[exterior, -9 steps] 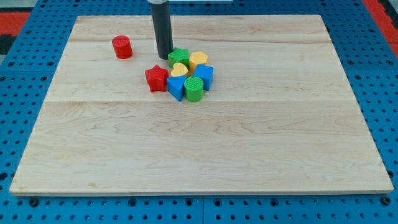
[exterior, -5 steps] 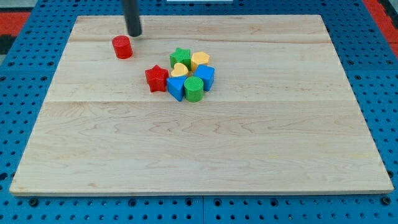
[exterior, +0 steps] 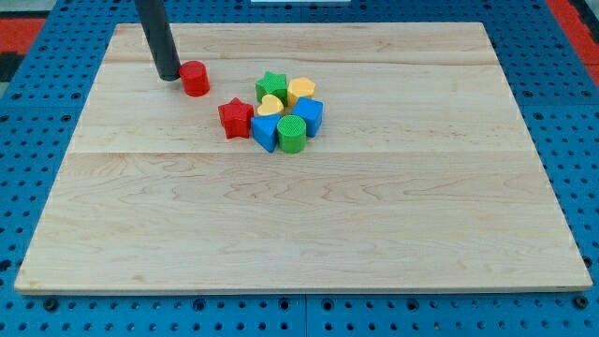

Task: Move the red circle towards the group of blocks

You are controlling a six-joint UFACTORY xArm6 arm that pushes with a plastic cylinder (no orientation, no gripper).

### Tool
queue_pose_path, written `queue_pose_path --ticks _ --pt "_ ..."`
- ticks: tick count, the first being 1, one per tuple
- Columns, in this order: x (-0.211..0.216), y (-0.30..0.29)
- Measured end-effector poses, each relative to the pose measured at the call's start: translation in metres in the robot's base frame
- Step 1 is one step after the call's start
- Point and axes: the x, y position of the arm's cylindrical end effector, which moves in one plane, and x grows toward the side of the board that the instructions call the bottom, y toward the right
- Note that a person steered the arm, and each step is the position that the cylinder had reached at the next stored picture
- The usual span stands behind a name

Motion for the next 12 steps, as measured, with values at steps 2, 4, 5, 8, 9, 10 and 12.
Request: queue_pose_path --ticks 2,4,5,8,9,10,12 --pt "-0.004 0.006" --pt "-0.018 0.006" --pt "-0.018 0.015" --pt "-0.001 0.050" --pt "-0.001 0.053" --pt "0.002 0.040" --pt "0.011 0.038"
